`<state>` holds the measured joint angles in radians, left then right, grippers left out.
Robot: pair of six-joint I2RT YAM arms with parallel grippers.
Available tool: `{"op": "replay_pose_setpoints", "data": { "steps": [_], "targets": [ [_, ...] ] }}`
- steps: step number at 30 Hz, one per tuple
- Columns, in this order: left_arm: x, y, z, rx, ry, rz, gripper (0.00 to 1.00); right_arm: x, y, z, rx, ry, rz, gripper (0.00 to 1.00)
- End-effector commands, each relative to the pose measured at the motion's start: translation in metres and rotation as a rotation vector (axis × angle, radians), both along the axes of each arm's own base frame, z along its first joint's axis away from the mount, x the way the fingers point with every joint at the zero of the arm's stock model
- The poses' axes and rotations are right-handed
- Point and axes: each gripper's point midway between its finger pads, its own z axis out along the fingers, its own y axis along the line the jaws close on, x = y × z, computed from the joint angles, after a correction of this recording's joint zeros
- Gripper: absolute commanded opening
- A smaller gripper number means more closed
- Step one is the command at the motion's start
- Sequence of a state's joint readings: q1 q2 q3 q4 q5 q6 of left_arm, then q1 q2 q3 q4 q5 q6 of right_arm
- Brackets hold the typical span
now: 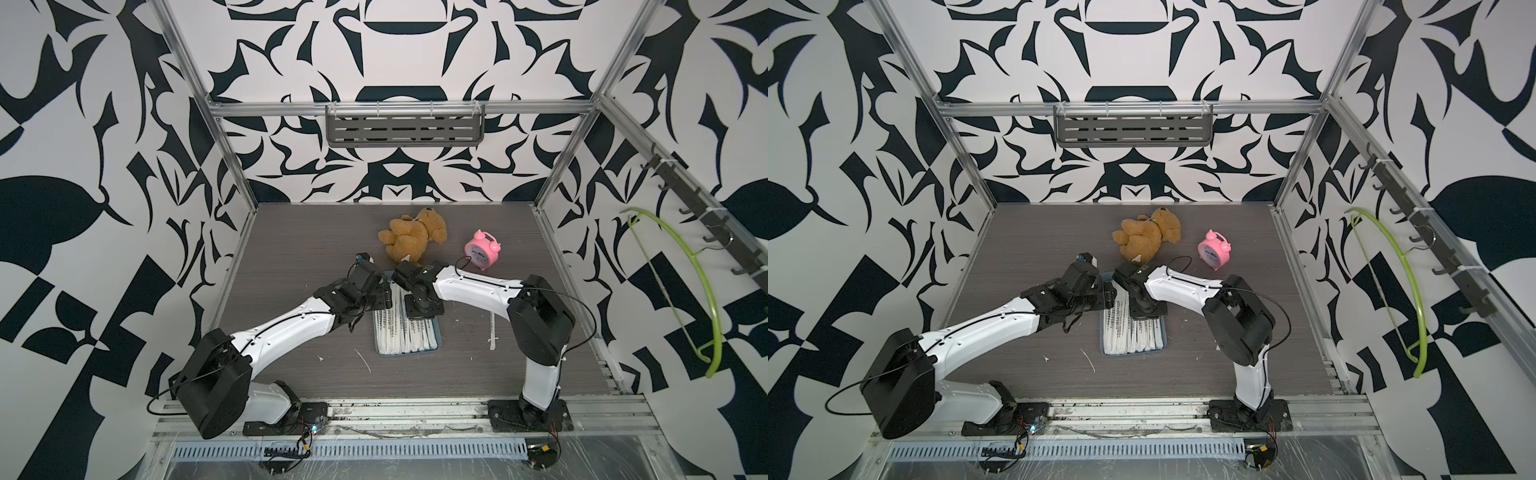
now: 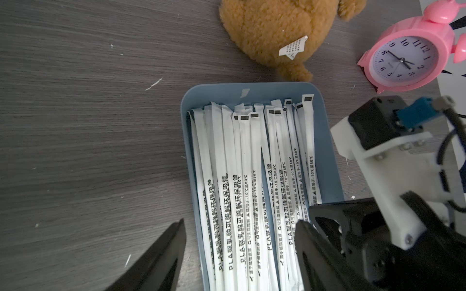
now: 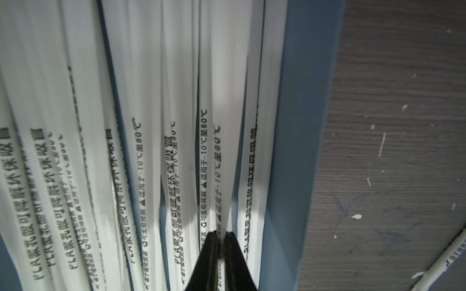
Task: Put the straws into the storage box
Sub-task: Place the straw in the storage box, then pick up the straw from the center of the board.
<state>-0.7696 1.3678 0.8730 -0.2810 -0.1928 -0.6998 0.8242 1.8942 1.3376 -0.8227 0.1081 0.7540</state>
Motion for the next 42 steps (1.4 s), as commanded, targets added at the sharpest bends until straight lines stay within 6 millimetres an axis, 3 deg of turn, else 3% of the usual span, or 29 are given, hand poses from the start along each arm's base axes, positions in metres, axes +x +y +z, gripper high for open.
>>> {"op": "replay_pose_setpoints", "data": {
  "steps": [1,9,15,18,22,26,30,36,42],
  "targets": [
    [-0.005,0.001,-0.011,0.018,0.034,-0.021,0.75,0.001,-0.002,0.0,-0.005,-0.005,0.01,0.13],
    [-0.004,0.002,-0.007,0.022,0.025,-0.023,0.75,0.004,-0.002,0.009,-0.001,-0.022,0.016,0.21],
    [-0.003,0.004,0.002,0.04,0.012,-0.025,0.75,0.005,-0.005,0.041,0.024,-0.059,0.029,0.24],
    [-0.001,0.009,0.018,0.074,-0.012,-0.03,0.75,0.005,-0.026,0.063,0.05,-0.072,-0.014,0.24],
    [-0.001,0.01,0.027,0.082,-0.049,-0.054,0.75,0.008,-0.088,0.076,0.039,-0.085,-0.104,0.24],
    [0.001,0.007,0.016,0.076,-0.035,-0.05,0.76,0.01,-0.153,0.065,0.031,-0.05,-0.226,0.24],
    [0.005,-0.001,0.013,0.024,-0.027,-0.023,0.8,0.011,-0.189,0.049,0.008,-0.026,-0.298,0.27],
    [0.004,-0.005,0.004,0.037,0.016,-0.029,0.84,0.02,-0.215,0.022,0.015,0.004,-0.371,0.3],
    [0.006,0.002,0.006,0.068,-0.009,-0.018,0.84,0.02,-0.221,-0.003,0.01,0.043,-0.392,0.31]
  ]
}}
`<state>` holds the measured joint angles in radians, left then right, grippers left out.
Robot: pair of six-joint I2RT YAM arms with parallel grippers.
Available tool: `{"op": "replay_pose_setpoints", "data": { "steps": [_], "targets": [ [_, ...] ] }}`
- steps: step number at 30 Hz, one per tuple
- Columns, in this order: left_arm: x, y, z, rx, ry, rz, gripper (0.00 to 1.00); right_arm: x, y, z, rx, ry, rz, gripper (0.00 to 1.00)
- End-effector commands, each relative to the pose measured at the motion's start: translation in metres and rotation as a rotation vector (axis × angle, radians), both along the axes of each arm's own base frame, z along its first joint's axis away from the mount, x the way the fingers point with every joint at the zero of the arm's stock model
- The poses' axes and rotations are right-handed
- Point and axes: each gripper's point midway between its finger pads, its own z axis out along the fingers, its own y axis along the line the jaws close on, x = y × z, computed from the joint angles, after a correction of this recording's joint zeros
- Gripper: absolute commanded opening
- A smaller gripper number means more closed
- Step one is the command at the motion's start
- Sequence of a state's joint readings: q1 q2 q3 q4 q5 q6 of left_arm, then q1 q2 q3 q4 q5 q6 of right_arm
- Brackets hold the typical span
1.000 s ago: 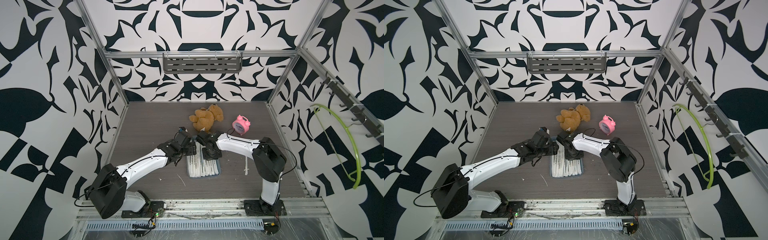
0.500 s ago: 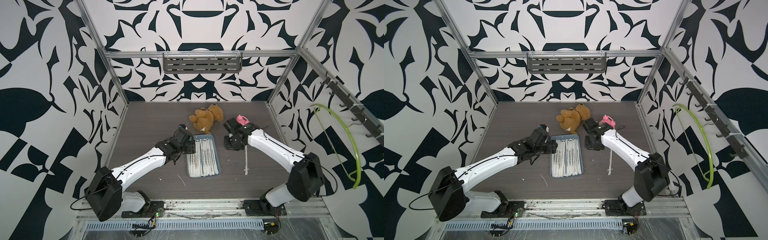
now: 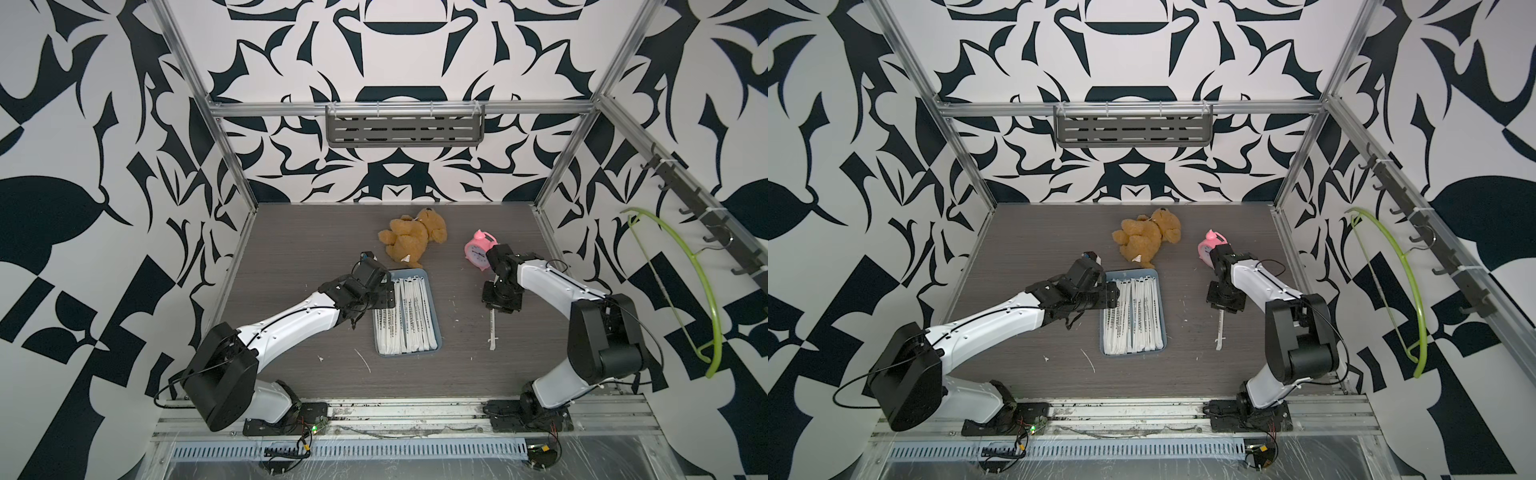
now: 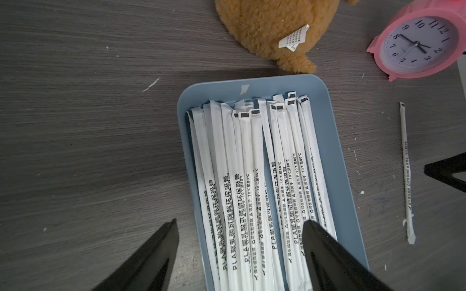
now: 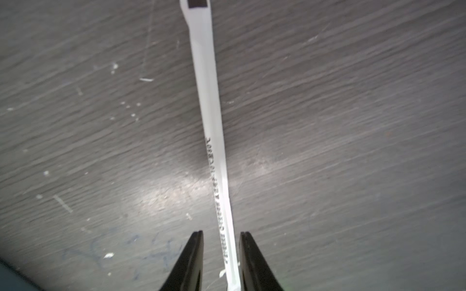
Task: Put the straws into the storage box
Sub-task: Pick up the straw from the center of the board, then place the straw in the storage box.
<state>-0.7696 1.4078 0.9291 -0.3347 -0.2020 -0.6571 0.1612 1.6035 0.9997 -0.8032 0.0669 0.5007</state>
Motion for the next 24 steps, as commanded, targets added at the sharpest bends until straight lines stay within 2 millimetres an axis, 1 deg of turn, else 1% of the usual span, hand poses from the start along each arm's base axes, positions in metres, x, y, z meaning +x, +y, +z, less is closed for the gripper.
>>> {"op": "replay_pose_setpoints", "data": {
  "steps": [1,9,12,15,17,20,22,24],
  "targets": [
    [0.002,0.005,0.006,0.014,-0.019,0.007,0.84,0.004,0.002,-0.007,0.014,-0.013,0.016,0.32],
    [0.002,0.012,0.01,0.024,-0.044,0.027,0.84,-0.002,0.002,-0.031,0.023,0.031,0.02,0.32],
    [0.005,0.015,0.018,0.01,-0.086,0.041,0.84,-0.005,0.005,-0.038,0.043,0.04,0.035,0.27],
    [0.006,0.018,0.024,-0.001,-0.124,0.05,0.84,-0.008,0.011,-0.038,0.076,0.032,0.045,0.17],
    [0.007,0.021,0.025,0.011,-0.13,0.052,0.84,-0.009,0.02,-0.032,0.084,0.018,0.072,0.11],
    [0.005,0.024,0.021,0.031,-0.119,0.054,0.84,-0.013,0.04,-0.015,0.058,-0.005,0.153,0.08],
    [0.005,0.025,0.02,0.038,-0.114,0.057,0.84,-0.015,0.057,0.002,0.039,-0.026,0.205,0.08],
    [0.004,0.027,0.018,0.045,-0.112,0.062,0.84,-0.015,0.081,0.023,0.049,-0.063,0.247,0.08]
  ]
}}
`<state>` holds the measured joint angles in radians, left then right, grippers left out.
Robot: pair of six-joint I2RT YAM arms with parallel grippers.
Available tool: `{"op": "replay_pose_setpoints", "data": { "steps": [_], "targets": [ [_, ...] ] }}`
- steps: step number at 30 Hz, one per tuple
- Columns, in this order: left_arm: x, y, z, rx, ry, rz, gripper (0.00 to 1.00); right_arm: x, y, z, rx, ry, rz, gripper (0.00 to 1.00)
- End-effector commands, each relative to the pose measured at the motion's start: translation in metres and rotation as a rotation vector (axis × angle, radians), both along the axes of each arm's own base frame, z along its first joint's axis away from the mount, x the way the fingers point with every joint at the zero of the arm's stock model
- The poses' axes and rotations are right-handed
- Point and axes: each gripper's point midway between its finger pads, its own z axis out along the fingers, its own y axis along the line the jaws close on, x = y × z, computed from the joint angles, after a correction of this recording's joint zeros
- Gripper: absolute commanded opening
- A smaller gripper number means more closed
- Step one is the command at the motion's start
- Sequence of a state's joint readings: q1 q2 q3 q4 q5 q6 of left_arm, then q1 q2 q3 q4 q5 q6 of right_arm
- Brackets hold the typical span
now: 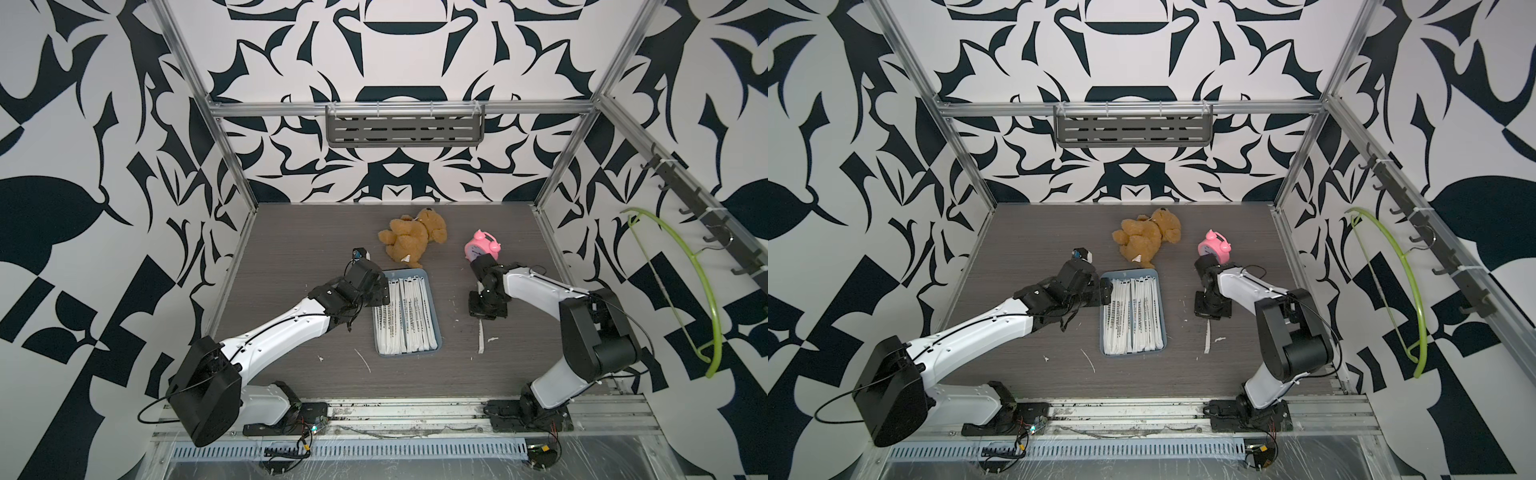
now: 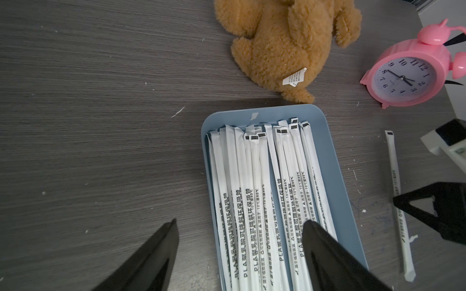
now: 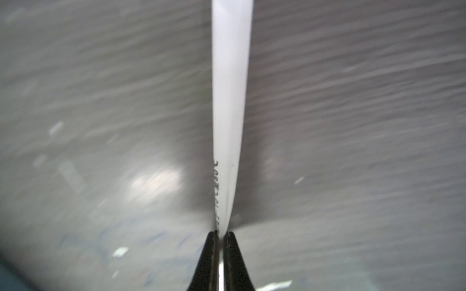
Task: Put the straws into the storage box
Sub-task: Place the straw in the storage box.
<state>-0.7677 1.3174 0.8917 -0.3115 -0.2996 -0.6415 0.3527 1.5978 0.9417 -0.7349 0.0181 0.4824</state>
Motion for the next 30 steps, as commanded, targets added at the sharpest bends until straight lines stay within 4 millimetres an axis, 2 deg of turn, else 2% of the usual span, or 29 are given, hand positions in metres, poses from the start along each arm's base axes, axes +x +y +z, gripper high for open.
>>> {"op": "replay_pose_setpoints", "data": {
  "steps": [1,4,6,8,11,14,20,21,22,30],
  "targets": [
    [-0.002,0.009,-0.004,0.034,-0.002,0.012,0.84,0.003,0.036,0.049,0.021,-0.088,0.049,0.07],
    [-0.001,0.009,-0.003,0.026,-0.006,0.016,0.84,0.007,0.089,0.086,0.08,-0.158,0.108,0.07],
    [-0.001,0.008,-0.005,0.023,-0.001,0.013,0.84,0.007,0.127,0.097,0.117,-0.183,0.146,0.07],
    [-0.001,0.007,-0.007,0.022,0.008,0.013,0.84,0.007,0.163,0.096,0.152,-0.195,0.168,0.08],
    [-0.003,0.009,-0.011,0.023,0.03,0.027,0.84,0.011,0.201,0.082,0.195,-0.19,0.165,0.07],
    [-0.008,0.014,-0.014,0.024,0.049,0.04,0.84,0.011,0.217,0.066,0.184,-0.178,0.158,0.07],
    [-0.016,0.023,-0.027,0.029,0.075,0.058,0.84,0.004,0.223,0.035,0.153,-0.106,0.171,0.08],
    [-0.017,0.024,-0.028,0.03,0.077,0.059,0.84,0.003,0.223,0.032,0.15,-0.098,0.173,0.08],
    [-0.017,0.024,-0.019,0.007,0.054,0.058,0.84,0.003,0.223,0.03,0.148,-0.093,0.174,0.08],
    [-0.016,0.024,-0.019,0.012,0.054,0.054,0.84,0.001,0.227,0.02,0.147,-0.061,0.187,0.13]
  ]
}}
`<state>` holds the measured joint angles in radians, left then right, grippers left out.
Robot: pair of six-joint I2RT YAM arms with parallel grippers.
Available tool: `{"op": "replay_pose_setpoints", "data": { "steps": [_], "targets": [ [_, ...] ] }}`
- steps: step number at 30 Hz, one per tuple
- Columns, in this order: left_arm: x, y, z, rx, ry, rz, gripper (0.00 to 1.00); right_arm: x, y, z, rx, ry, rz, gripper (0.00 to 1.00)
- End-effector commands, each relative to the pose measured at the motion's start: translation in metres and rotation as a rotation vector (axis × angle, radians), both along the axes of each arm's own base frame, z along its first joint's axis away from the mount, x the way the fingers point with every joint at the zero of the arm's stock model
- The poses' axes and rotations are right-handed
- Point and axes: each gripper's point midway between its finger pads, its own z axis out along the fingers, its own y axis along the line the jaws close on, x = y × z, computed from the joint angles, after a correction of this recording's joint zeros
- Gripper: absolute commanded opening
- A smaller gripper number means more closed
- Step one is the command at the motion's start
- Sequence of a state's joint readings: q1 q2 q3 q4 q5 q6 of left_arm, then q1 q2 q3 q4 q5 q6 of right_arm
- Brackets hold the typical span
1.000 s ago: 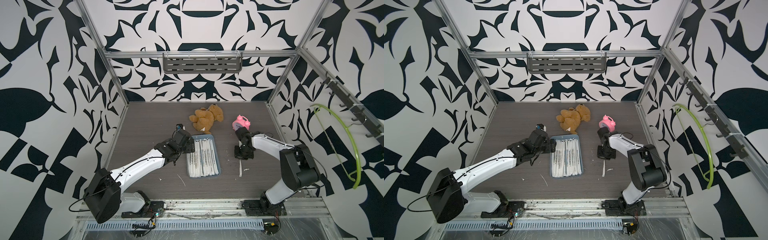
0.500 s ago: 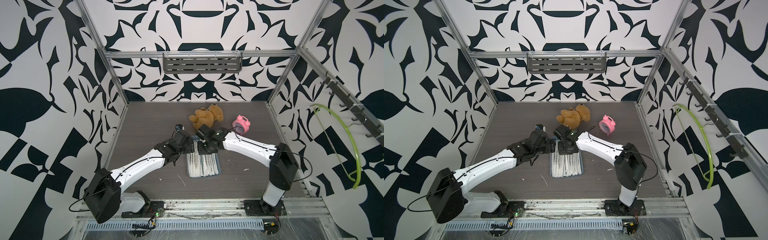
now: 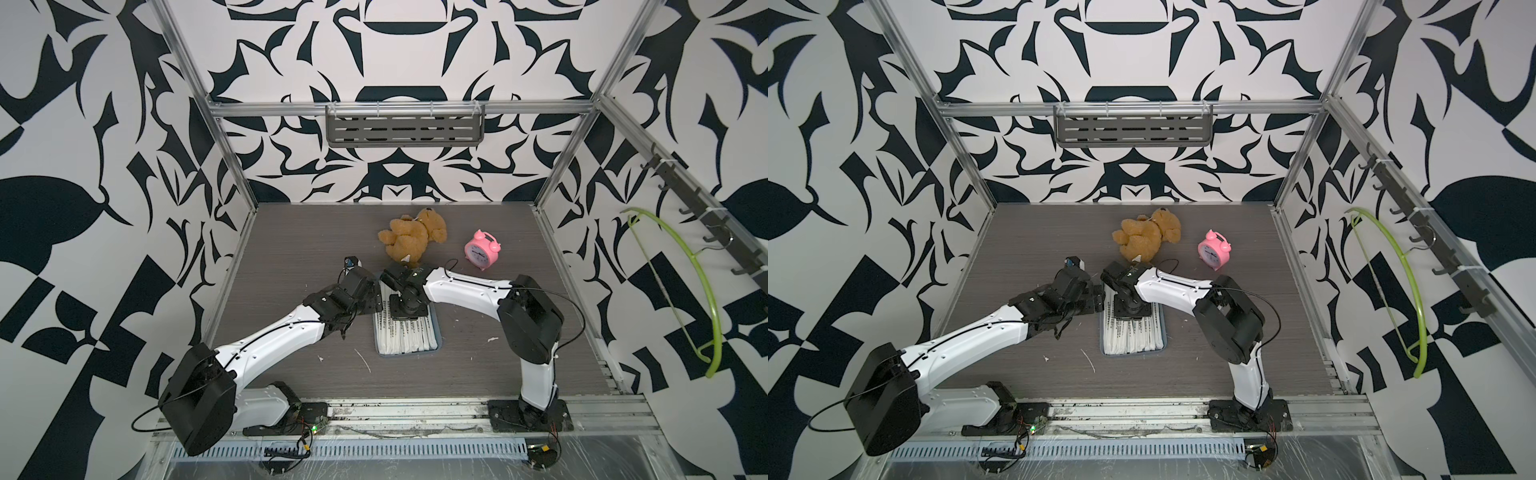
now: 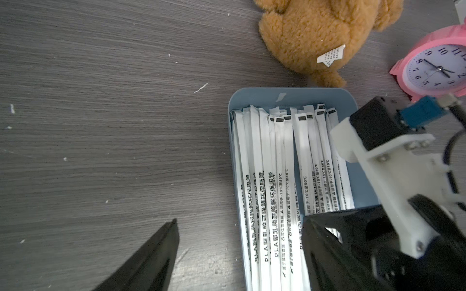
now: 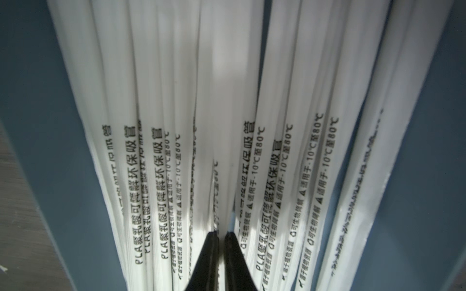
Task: Put the straws into the storage box
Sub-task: Place the straw in the storage box, then reset both arms
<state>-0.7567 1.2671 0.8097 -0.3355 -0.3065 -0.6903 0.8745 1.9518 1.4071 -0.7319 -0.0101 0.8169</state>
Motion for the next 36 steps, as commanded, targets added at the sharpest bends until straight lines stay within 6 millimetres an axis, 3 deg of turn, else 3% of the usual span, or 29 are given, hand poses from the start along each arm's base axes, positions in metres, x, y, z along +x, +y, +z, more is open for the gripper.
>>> {"op": "replay_pose_setpoints", "data": {
  "steps": [1,12,16,19,24,26,28,30,33,36],
  "targets": [
    [-0.001,0.003,0.001,-0.001,0.004,0.001,0.84,0.003,0.006,0.009,0.019,-0.009,-0.006,0.14],
    [-0.002,0.002,0.003,-0.008,0.002,-0.003,0.84,0.007,0.003,0.021,0.007,-0.038,0.012,0.23],
    [0.0,0.007,0.011,0.016,-0.019,-0.004,0.84,0.011,0.0,0.047,0.016,-0.077,0.036,0.25],
    [0.004,0.019,0.024,0.063,-0.058,0.001,0.84,0.014,-0.016,0.072,0.029,-0.105,0.061,0.28],
    [0.01,0.047,0.057,0.137,-0.247,0.025,0.84,0.034,-0.078,0.106,0.03,-0.242,0.076,0.33],
    [0.013,0.062,0.074,0.158,-0.38,0.063,0.84,0.05,-0.106,0.12,0.052,-0.363,0.044,0.4],
    [0.018,0.073,0.088,0.186,-0.552,0.08,0.91,0.069,-0.126,0.128,0.077,-0.492,0.03,0.51],
    [0.023,0.086,0.094,0.214,-0.7,0.133,0.96,0.09,-0.149,0.134,0.003,-0.662,0.013,0.64],
    [0.037,0.119,0.096,0.324,-0.718,0.267,0.99,0.114,-0.179,0.138,-0.124,-0.799,-0.015,0.68],
    [0.049,0.158,0.092,0.41,-0.693,0.399,0.99,0.133,-0.245,0.155,-0.315,-0.939,-0.238,0.67]
  ]
}}
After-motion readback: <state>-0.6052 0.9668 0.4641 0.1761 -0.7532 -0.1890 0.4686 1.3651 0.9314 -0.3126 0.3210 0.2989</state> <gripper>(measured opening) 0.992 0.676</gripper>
